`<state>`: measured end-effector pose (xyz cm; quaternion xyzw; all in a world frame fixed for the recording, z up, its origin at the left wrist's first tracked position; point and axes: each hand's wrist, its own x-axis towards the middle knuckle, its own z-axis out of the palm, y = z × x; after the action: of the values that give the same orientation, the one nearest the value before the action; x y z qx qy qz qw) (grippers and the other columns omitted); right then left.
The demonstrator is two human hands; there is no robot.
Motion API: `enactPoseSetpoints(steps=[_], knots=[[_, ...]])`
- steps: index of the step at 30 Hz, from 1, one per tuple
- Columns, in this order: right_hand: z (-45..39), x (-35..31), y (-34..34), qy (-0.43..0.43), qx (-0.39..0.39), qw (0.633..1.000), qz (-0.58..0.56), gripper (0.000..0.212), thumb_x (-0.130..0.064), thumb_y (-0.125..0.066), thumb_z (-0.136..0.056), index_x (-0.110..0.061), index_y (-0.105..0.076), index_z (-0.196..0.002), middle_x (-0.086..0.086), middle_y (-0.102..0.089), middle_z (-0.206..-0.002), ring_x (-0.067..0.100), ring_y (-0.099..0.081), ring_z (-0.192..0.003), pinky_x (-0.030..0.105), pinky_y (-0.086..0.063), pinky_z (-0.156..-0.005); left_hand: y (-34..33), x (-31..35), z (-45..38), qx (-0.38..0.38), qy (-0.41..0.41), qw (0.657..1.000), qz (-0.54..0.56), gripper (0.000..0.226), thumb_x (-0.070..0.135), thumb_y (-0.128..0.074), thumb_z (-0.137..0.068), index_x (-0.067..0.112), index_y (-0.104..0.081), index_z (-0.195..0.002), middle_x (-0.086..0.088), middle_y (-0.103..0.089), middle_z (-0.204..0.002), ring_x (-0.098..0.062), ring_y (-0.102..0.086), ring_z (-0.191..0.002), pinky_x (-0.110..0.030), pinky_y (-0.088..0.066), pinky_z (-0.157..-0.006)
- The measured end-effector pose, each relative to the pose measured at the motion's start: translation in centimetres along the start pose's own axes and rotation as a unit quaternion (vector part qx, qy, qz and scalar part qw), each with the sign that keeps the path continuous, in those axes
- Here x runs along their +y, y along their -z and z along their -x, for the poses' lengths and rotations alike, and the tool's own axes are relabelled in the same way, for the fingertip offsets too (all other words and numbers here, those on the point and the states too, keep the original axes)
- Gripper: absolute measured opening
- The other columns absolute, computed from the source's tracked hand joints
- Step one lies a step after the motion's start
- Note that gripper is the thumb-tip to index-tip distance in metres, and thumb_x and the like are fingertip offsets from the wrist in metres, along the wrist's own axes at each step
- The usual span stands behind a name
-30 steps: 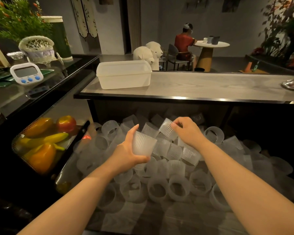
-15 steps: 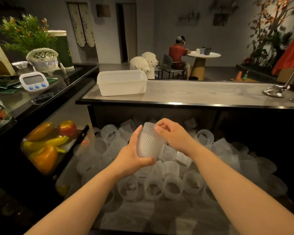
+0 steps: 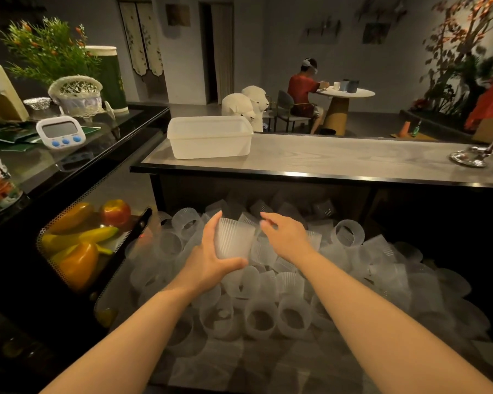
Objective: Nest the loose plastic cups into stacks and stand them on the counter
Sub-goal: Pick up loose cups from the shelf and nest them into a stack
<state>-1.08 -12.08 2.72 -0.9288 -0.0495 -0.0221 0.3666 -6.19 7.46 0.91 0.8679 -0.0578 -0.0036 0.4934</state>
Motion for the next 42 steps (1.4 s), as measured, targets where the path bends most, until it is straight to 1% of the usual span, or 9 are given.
enactPoseSetpoints(steps=[5, 9, 12, 16, 19, 24, 35, 38, 42], knots=[[-2.3, 4.0, -2.6, -0.038, -0.096, 0.98, 0.169, 0.059, -0.032, -0.054, -0.098, -0.018, -0.032, -0.152, 0.011, -0.053, -0.141, 0.03, -0.049, -0.128, 0.037, -0.041, -0.105, 0.4, -1.0, -0.3, -0.02, 0.029, 0.999, -0.004, 0.113, 0.029, -0.084, -0.078, 0.049, -0.002, -0.154, 0.004, -0.021, -0.157, -0.016, -0.039, -0.119, -0.03, -0.046, -0.09], [-3.9, 4.1, -4.0, -0.057, -0.147, 0.964, 0.216, 0.049, -0.032, -0.049, -0.1, -0.018, -0.042, -0.147, 0.012, -0.052, -0.142, 0.03, -0.049, -0.128, 0.033, -0.04, -0.106, 0.6, -1.4, -0.7, -0.018, 0.039, 0.999, -0.001, 0.115, 0.03, -0.085, -0.079, 0.049, 0.0, -0.155, 0.004, -0.018, -0.161, -0.014, -0.035, -0.122, -0.032, -0.044, -0.098], [-4.1, 3.3, -4.0, -0.07, -0.176, 0.945, 0.266, 0.029, -0.031, -0.049, -0.1, -0.015, -0.064, -0.119, 0.009, -0.062, -0.124, 0.026, -0.058, -0.114, 0.029, -0.044, -0.095, 0.7, -1.5, -0.9, -0.019, 0.037, 0.999, -0.008, 0.118, 0.031, -0.085, -0.077, 0.049, 0.002, -0.155, 0.005, -0.015, -0.162, -0.013, -0.033, -0.123, -0.032, -0.043, -0.099], [-3.2, 3.7, -2.8, -0.025, -0.026, 0.994, 0.105, 0.034, -0.042, -0.056, -0.096, -0.016, -0.058, -0.074, 0.004, -0.059, -0.078, 0.021, -0.056, -0.076, 0.034, -0.045, -0.07, 0.8, -1.7, -0.9, -0.022, 0.041, 0.999, -0.02, 0.122, 0.03, -0.087, -0.075, 0.047, 0.002, -0.156, 0.006, -0.017, -0.161, -0.013, -0.035, -0.122, -0.035, -0.047, -0.1], [-2.5, 1.9, -0.4, 0.0, 0.055, 0.998, -0.006, 0.034, -0.046, -0.054, -0.095, -0.017, -0.062, -0.08, 0.002, -0.058, -0.082, 0.012, -0.053, -0.071, 0.027, -0.041, -0.062, 0.7, -1.4, -0.7, -0.032, 0.045, 0.998, -0.022, 0.125, 0.029, -0.089, -0.073, 0.048, 0.004, -0.155, 0.003, -0.024, -0.158, -0.015, -0.041, -0.119, -0.035, -0.052, -0.096], [-0.8, -1.9, 3.4, -0.006, -0.003, 0.94, -0.341, 0.038, -0.035, -0.051, -0.1, 0.001, -0.064, -0.1, 0.018, -0.069, -0.106, 0.028, -0.068, -0.099, 0.041, -0.058, -0.087, 0.5, -0.2, -0.2, -0.05, 0.027, 0.998, -0.016, 0.125, 0.03, -0.089, -0.073, 0.044, 0.004, -0.156, 0.003, -0.028, -0.154, -0.014, -0.041, -0.118, -0.029, -0.049, -0.09], [0.9, -3.7, 4.4, 0.032, -0.035, 0.987, -0.152, 0.03, -0.04, -0.059, -0.094, -0.011, -0.067, -0.094, 0.011, -0.068, -0.096, 0.017, -0.061, -0.083, 0.041, -0.054, -0.084, 1.0, 2.1, 1.0, -0.054, 0.009, 0.998, -0.025, 0.124, 0.031, -0.087, -0.074, 0.048, 0.005, -0.155, 0.01, -0.035, -0.129, -0.008, -0.052, -0.098, -0.018, -0.047, -0.069], [1.8, -4.6, 4.0, 0.079, -0.078, 0.987, -0.113, 0.02, -0.038, -0.054, -0.097, -0.04, -0.066, -0.114, -0.015, -0.066, -0.114, 0.001, -0.057, -0.107, 0.024, -0.046, -0.091, 1.1, 2.3, 0.9, -0.027, 0.006, 1.0, -0.012, 0.12, 0.031, -0.086, -0.075, 0.042, 0.0, -0.157, 0.009, -0.035, -0.134, -0.012, -0.051, -0.106, -0.021, -0.048, -0.073], [2.8, -5.7, 2.7, 0.101, -0.137, 0.979, -0.111, 0.04, -0.048, -0.039, -0.101, -0.037, -0.054, -0.137, -0.015, -0.055, -0.138, 0.005, -0.046, -0.127, 0.029, -0.038, -0.107, 1.6, 2.3, 0.5, 0.007, -0.001, 1.0, -0.008, 0.12, 0.03, -0.088, -0.073, 0.041, -0.003, -0.158, 0.007, -0.037, -0.134, -0.013, -0.05, -0.107, -0.03, -0.053, -0.082]])
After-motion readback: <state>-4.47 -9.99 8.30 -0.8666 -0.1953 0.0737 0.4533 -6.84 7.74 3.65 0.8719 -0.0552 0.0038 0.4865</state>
